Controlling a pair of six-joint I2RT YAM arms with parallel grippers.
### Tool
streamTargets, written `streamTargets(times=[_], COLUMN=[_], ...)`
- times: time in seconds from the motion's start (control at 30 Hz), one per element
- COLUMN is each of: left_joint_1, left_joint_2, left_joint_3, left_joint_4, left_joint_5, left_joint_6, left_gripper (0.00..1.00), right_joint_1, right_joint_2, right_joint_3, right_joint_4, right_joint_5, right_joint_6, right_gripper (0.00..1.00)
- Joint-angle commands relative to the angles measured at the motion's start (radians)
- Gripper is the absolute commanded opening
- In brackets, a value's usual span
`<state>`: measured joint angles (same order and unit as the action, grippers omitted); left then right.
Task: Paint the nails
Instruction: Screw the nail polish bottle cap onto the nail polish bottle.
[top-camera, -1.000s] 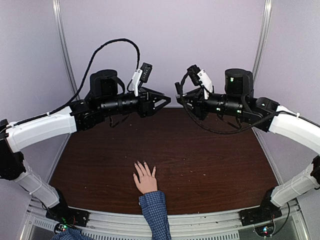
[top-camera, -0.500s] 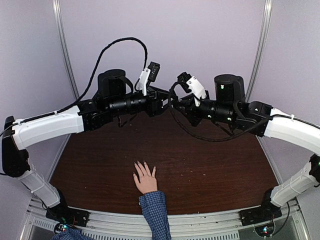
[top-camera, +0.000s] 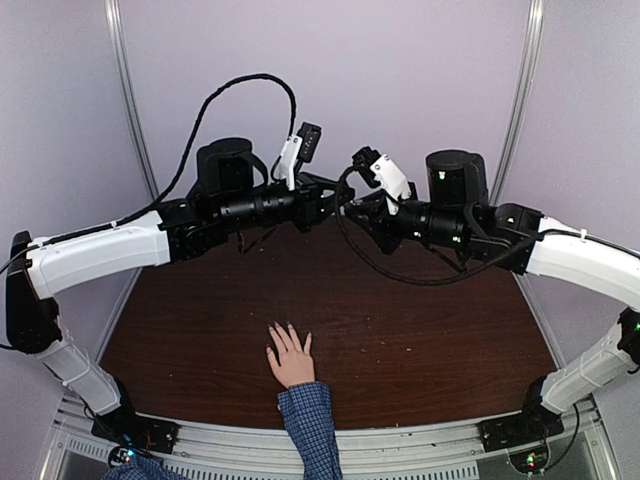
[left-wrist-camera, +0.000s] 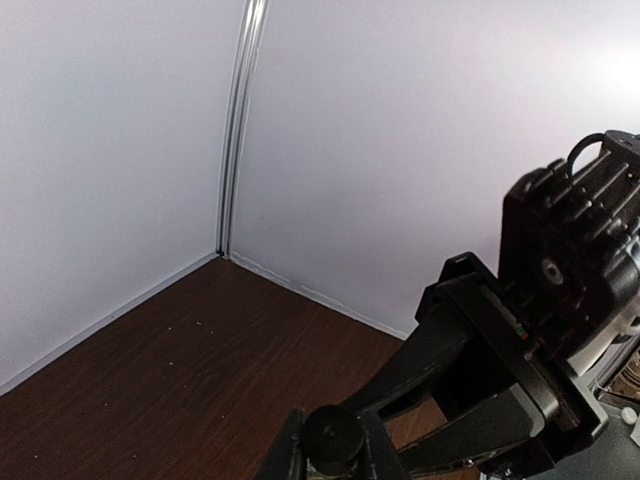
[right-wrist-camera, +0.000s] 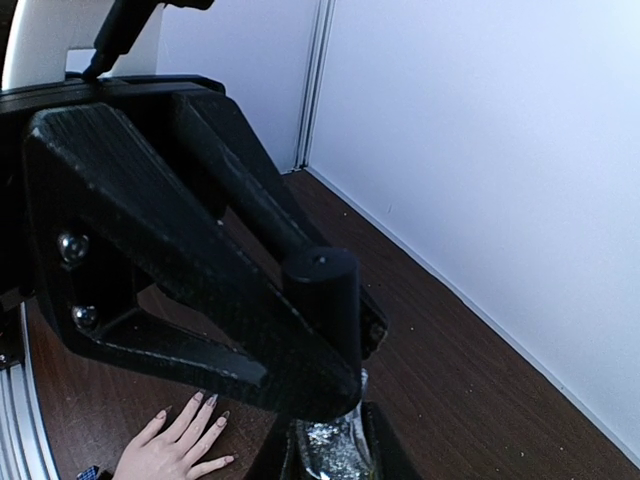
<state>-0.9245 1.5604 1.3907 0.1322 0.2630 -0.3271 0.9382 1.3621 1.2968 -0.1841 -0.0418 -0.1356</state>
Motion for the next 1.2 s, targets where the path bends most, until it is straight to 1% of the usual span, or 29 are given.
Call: streamTargets(times=[0.0, 0.1, 0.23, 0.37, 0.5, 0.57, 0.67, 0.9, 1.0, 1.17], left_joint_1=[0.000, 0.009, 0.020, 0.021, 0.021, 0.021, 0.021, 0.022, 0.021, 0.021], left_joint_2=[-0.013, -0.022, -0.034, -0.020, 0.014, 0.030, 0.045, 0.074, 0.096, 0.103], left_joint_3=[0.003, -0.008, -0.032, -0.026, 0.023, 0.047, 0.062, 0.098, 0.111, 0.119], left_joint_4=[0.045, 0.050, 0.081, 0.089, 0.035, -0.009, -0.032, -0.072, -0.075, -0.083], left_joint_5=[0.068, 0.135, 0.232, 0.366, 0.537, 0.591, 0.667, 0.857, 0.934, 0.993], left_joint_6=[0.012, 0.010, 0.002, 0.006, 0.033, 0.052, 0.078, 0.118, 0.121, 0.133], left_gripper=[0.05, 0.02, 0.02, 0.01, 0.01, 0.01, 0.01, 0.01, 0.01, 0.01], right_joint_1=[0.000, -0.016, -0.045, -0.079, -0.113, -0.125, -0.125, -0.127, -0.126, -0.126], right_joint_2=[-0.043, -0.066, -0.103, -0.133, -0.145, -0.143, -0.137, -0.130, -0.117, -0.087], right_joint_3=[0.013, 0.008, -0.008, -0.010, -0.002, 0.009, 0.026, 0.038, 0.050, 0.064], right_joint_4=[0.027, 0.047, 0.095, 0.139, 0.181, 0.182, 0.196, 0.266, 0.303, 0.370], right_joint_5=[-0.090, -0.197, -0.355, -0.529, -0.696, -0.783, -0.910, -1.058, -1.126, -1.207], right_joint_6=[-0.007, 0.002, 0.023, 0.052, 0.084, 0.091, 0.096, 0.136, 0.194, 0.286], right_gripper=[0.00, 0.00, 0.00, 0.00, 0.00, 0.00, 0.00, 0.00, 0.00, 0.00])
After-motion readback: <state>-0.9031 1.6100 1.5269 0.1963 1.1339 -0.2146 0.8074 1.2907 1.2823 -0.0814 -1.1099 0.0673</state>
